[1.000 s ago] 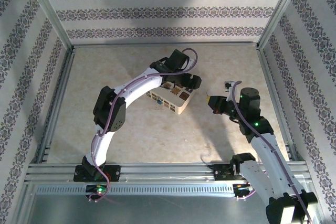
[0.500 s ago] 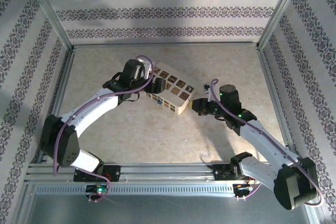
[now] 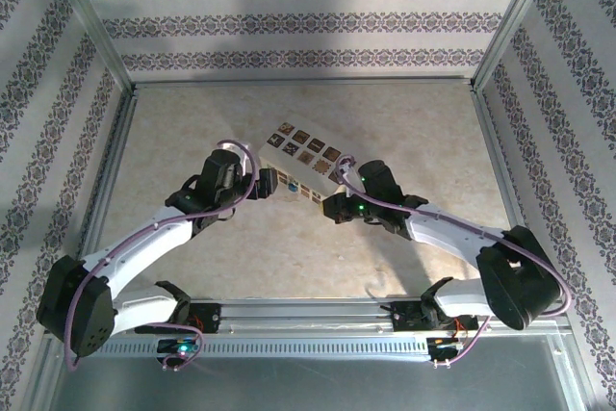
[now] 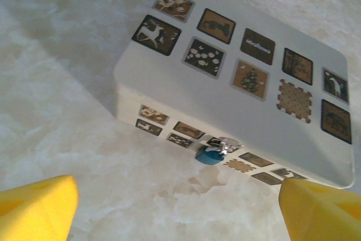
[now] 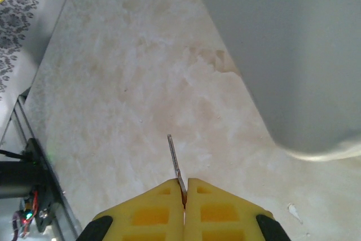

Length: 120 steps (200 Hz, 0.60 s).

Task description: Unlock a padlock with a key

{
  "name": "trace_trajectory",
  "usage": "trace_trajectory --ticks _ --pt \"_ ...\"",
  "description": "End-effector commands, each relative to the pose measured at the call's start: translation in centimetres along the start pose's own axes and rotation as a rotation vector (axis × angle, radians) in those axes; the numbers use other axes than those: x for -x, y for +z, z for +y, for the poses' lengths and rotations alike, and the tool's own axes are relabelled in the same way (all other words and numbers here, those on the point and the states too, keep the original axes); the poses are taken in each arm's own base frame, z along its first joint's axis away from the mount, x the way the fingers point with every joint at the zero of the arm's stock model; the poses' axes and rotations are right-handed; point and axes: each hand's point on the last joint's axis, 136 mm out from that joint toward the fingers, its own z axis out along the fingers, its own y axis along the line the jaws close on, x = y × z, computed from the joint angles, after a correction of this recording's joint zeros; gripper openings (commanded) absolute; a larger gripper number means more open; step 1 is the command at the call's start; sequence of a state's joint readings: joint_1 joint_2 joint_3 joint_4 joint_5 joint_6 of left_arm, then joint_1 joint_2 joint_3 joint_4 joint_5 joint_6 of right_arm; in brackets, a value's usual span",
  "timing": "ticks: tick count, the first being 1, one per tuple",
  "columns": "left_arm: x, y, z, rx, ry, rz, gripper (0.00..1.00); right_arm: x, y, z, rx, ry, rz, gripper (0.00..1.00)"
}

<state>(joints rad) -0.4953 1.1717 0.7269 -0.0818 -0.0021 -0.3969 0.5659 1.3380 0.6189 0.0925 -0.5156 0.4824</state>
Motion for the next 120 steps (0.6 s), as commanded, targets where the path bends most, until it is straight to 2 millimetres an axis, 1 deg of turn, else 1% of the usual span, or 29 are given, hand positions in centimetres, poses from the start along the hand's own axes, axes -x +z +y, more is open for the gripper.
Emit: trace_trajectory --ticks 1,46,60,81,120 --pt "1.8 -0.3 0.6 0.037 -0.033 -0.078 0.91 2.7 0.5 0.6 -0.001 -0.086 -0.069 0.0" --pt "1.7 -0.2 0.6 0.036 -0.022 -0.077 0.91 4.3 1.1 -1.8 -0.048 -0.091 -0.084 0.0" --pt "1.3 0.1 0.7 0.04 -0.017 -0.062 0.91 4.7 1.2 -2.7 -0.072 -0.093 -0.089 0.0" --pt "0.6 0.7 0.7 0.033 -0.007 -0.033 0.9 5.6 1.3 -3.5 -0.077 -0.09 -0.098 0.0" --pt "-1.0 2.4 -0.5 -0.061 -0.024 0.01 0.88 6.7 1.5 -4.6 -0.089 -0.089 -0.113 0.0"
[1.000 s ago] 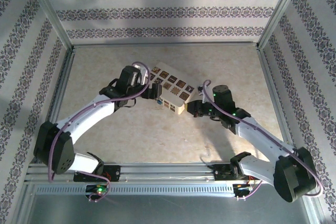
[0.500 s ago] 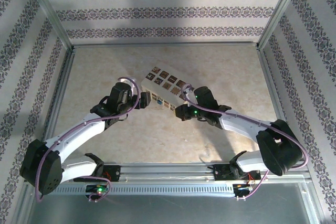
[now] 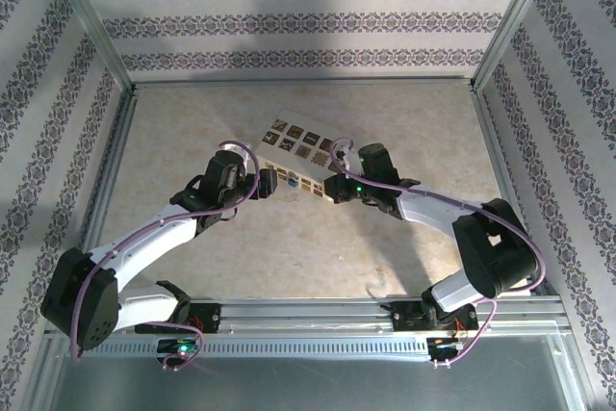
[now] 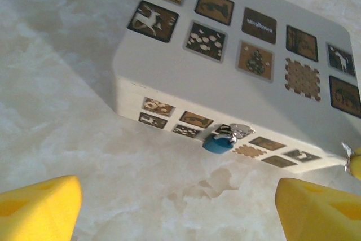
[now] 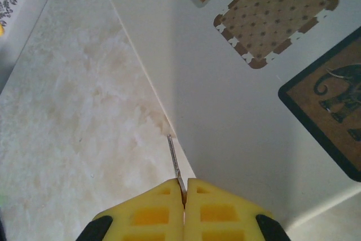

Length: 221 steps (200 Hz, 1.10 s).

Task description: Unlock a padlock with a key

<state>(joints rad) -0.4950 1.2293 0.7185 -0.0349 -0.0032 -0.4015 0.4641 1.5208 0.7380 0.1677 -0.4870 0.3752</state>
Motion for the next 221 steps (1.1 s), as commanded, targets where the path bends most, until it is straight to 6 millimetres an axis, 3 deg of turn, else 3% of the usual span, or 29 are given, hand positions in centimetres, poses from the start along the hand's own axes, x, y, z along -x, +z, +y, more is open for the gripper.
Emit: trace_trajectory --ticks 1,29,68,135,177,221 --pt "-0.3 1.0 -0.7 -0.072 -0.023 -0.008 0.88 1.5 0.3 -0.7 -0.009 -0.033 -0.031 0.0" --pt "-1.4 2.2 -1.4 -0.139 -0.05 0.057 0.87 2.3 -0.3 -0.1 0.018 -0.029 -0.053 0.0" --pt "-3.4 4.2 -3.4 -0.252 -0.014 0.18 0.78 3.7 -3.3 1.8 0.051 -0.028 -0.139 0.0" --pt "-4.0 7.6 -4.9 -0.344 -0.054 0.185 0.78 3.5 -7.9 2.8 0.095 0.038 -0.253 0.0" --pt "-4.2 9.7 -5.2 -0.375 -0.098 0.172 0.78 3.5 -7.5 2.6 0.137 0.081 -0.242 0.0" --pt "-4.6 10.9 -5.0 -0.381 -0.119 0.155 0.77 6.4 -4.9 3.3 0.217 0.1 -0.223 0.0"
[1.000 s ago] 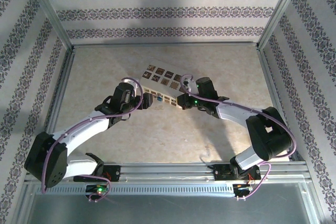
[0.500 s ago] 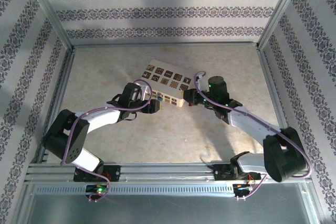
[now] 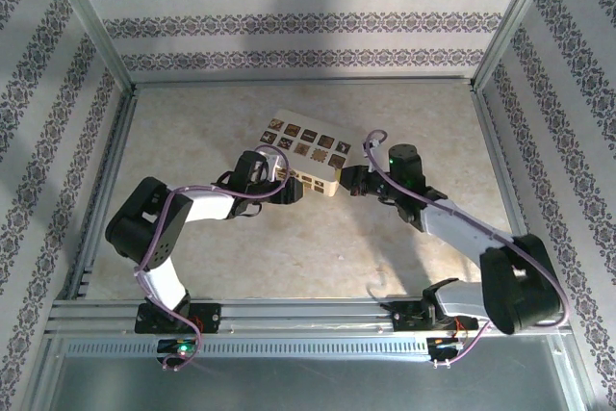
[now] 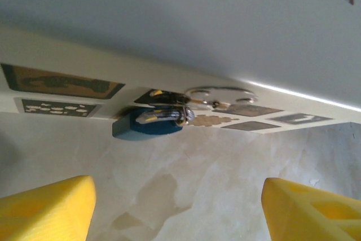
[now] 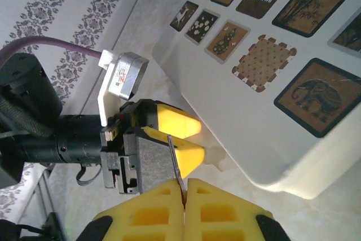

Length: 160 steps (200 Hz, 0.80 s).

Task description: Unlock a padlock with a key

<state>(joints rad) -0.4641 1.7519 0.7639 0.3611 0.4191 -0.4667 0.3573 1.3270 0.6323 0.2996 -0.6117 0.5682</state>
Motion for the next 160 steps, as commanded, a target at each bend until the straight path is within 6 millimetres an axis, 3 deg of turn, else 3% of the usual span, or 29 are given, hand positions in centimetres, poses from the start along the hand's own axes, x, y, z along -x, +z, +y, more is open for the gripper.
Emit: trace_trajectory --ticks 1,42,88,160 --pt "2.3 0.2 -0.8 -0.058 -0.004 -0.082 0.77 2.9 1.3 1.9 0.089 -0.02 -0.036 0.0" --pt "2.2 0.6 -0.4 -0.059 -0.01 -0.088 0.76 5.0 5.1 1.5 0.12 -0.002 -0.024 0.0" --pt "2.7 0.4 0.4 -0.038 -0.006 -0.112 0.76 4.8 9.4 -2.0 0.062 0.044 0.027 0.0" --pt "3.3 0.9 0.4 -0.043 0.017 -0.102 0.75 1.2 10.3 -5.5 -0.04 0.101 0.1 0.0"
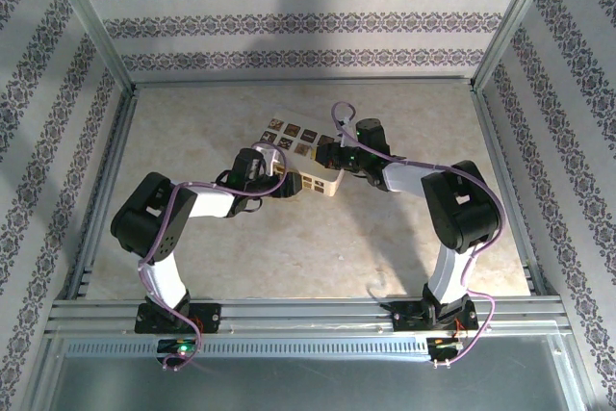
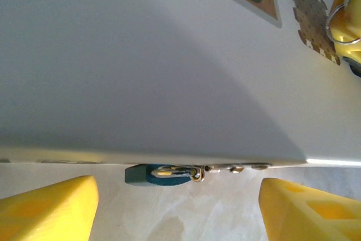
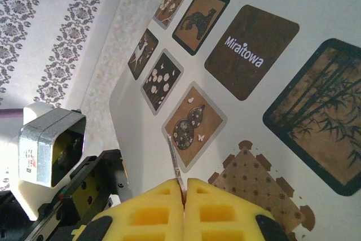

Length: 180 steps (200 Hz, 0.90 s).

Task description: Unlock a padlock with a key

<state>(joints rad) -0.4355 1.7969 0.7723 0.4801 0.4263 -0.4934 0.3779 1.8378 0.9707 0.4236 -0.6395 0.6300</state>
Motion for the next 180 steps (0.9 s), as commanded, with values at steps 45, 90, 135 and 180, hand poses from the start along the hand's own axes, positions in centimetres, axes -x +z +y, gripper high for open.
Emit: trace_trajectory --ticks 45,90,135,180 --pt "1.3 1.4 -0.6 -0.052 0.026 -0.021 0.72 -3.5 0.3 -2.1 -0.071 0.029 0.058 0.0" --pt "1.3 2.1 -1.3 -0.075 0.034 -0.022 0.68 -3.5 0.3 -1.9 -0.067 0.024 0.057 0.0" --pt "1.0 2.4 -2.3 -0.105 0.029 -0.022 0.6 -3.5 0.3 -1.7 -0.063 0.021 0.057 0.0" --pt "1.5 2.3 -2.8 -0.119 0.023 -0.037 0.55 -3.6 0.4 -1.6 -0.062 0.023 0.059 0.0"
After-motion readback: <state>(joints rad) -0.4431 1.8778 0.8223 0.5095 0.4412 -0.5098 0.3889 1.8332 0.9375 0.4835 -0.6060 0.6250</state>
